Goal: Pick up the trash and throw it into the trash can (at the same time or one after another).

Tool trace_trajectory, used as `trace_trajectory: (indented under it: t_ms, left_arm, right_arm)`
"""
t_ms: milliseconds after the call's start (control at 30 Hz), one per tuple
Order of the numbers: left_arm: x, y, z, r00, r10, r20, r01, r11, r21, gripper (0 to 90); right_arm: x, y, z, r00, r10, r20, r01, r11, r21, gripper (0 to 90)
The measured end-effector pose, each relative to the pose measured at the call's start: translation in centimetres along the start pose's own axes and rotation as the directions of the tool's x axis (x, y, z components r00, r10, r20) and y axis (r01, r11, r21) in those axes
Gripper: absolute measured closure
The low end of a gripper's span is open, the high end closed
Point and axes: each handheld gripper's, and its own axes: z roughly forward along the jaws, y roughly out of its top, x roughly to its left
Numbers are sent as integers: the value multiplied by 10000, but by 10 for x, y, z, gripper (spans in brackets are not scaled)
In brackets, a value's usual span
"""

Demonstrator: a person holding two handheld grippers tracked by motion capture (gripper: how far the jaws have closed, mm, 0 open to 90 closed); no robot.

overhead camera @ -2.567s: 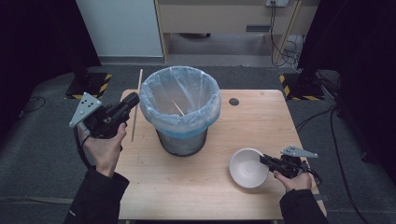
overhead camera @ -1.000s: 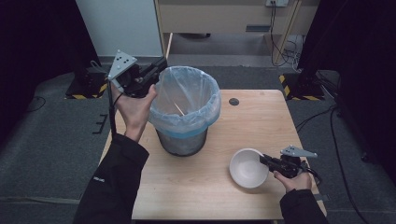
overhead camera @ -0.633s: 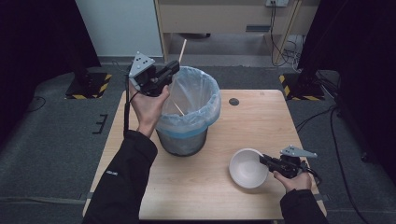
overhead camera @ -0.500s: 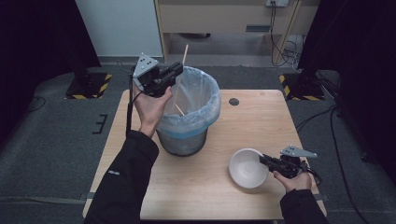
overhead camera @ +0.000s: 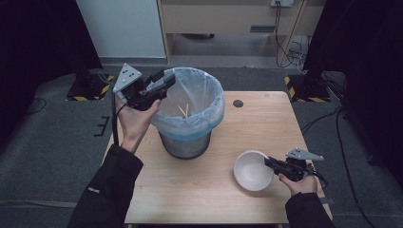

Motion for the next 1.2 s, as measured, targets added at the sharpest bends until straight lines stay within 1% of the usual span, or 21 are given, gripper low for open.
trace_trajectory:
  t_ms: [133, 167, 267, 333, 400, 500, 533, 600, 700, 733, 767, 833, 867, 900, 933, 967, 1033, 1067, 1133, 1167, 1200]
  left_arm:
    - [3, -11, -30, 9996, 287, 18, -287, 9995, 151, 422]
    - [4, -15, -36, 9996, 277, 3, -277, 9995, 152, 405]
    - [9, -34, -57, 9988, 477, -111, -472, 9981, 384, 372]
    - [13, -48, -70, 9990, 353, -286, -337, 9980, 533, 353]
    - [17, -66, -81, 9983, 323, -487, -281, 9960, 844, 336]
    - [20, -87, -93, 9964, 493, -692, -385, 9881, 1490, 310]
    - [21, -94, -96, 9961, 487, -729, -365, 9863, 1606, 304]
    - [21, -109, -103, 9963, 283, -805, -142, 9852, 1705, 292]
    - [22, -132, -106, 9956, 316, -881, -106, 9732, 2295, 288]
    - [24, -142, -107, 9953, 341, -905, -93, 9651, 2619, 288]
    - [24, -149, -107, 9950, 229, -971, 47, 9616, 2744, 286]
    - [27, -170, -108, 9942, -106, -1073, 445, 9468, 3186, 275]
    - [27, -180, -108, 9937, -165, -1106, 542, 9361, 3476, 265]
    - [28, -189, -107, 9936, -139, -1122, 561, 9224, 3822, 257]
    - [28, -198, -107, 9933, -147, -1146, 614, 9074, 4157, 253]
    - [29, -205, -105, 9936, -158, -1114, 650, 8886, 4541, 248]
    - [31, -215, -102, 9940, -36, -1091, 587, 8606, 5060, 243]
    - [31, -218, -101, 9941, -27, -1088, 590, 8537, 5175, 240]
    - [32, -224, -98, 9935, 33, -1138, 596, 8366, 5446, 234]
    - [32, -226, -97, 9934, 50, -1147, 593, 8332, 5498, 232]
    - [32, -229, -96, 9939, 107, -1097, 540, 8204, 5692, 230]
  right_arm:
    - [0, 1, -1, 10000, 2, 19, -1, 10000, -96, 839]
    - [-1, 1, -2, 10000, 9, 29, -8, 9999, -115, 839]
    - [-2, 1, -3, 10000, 57, 66, -56, 9998, -169, 839]
    - [-3, 1, -3, 9999, 47, 116, -45, 9998, -180, 839]
    - [-2, 1, -3, 9999, 62, 145, -60, 9998, -180, 839]
    - [-3, 2, -2, 9999, 47, 163, -44, 9998, -172, 839]
    - [-3, 2, -2, 9998, 44, 171, -41, 9998, -182, 839]
    - [-4, 3, -2, 9998, 85, 189, -81, 9997, -212, 839]
    - [-4, 4, -2, 9996, 219, 162, -214, 9993, -318, 839]
    - [-4, 5, -2, 9996, 213, 163, -208, 9992, -353, 839]
    - [-4, 6, -3, 9997, 192, 169, -185, 9990, -417, 839]
    - [-3, 8, -3, 9996, 226, 185, -216, 9983, -546, 839]
    - [-4, 9, -4, 9995, 237, 204, -224, 9979, -615, 839]
    - [-4, 10, -5, 9994, 265, 213, -250, 9973, -695, 839]
    - [-4, 12, -5, 9992, 313, 234, -294, 9965, -789, 839]
    - [-5, 13, -6, 9991, 331, 257, -308, 9956, -884, 839]
    - [-6, 16, -7, 9988, 377, 328, -339, 9936, -1081, 839]
    - [-6, 18, -8, 9985, 409, 359, -363, 9920, -1205, 839]
    - [-7, 22, -11, 9981, 433, 442, -363, 9884, -1475, 839]
    - [-7, 24, -12, 9977, 478, 485, -393, 9857, -1640, 839]
    - [-7, 26, -13, 9975, 489, 514, -393, 9840, -1735, 839]
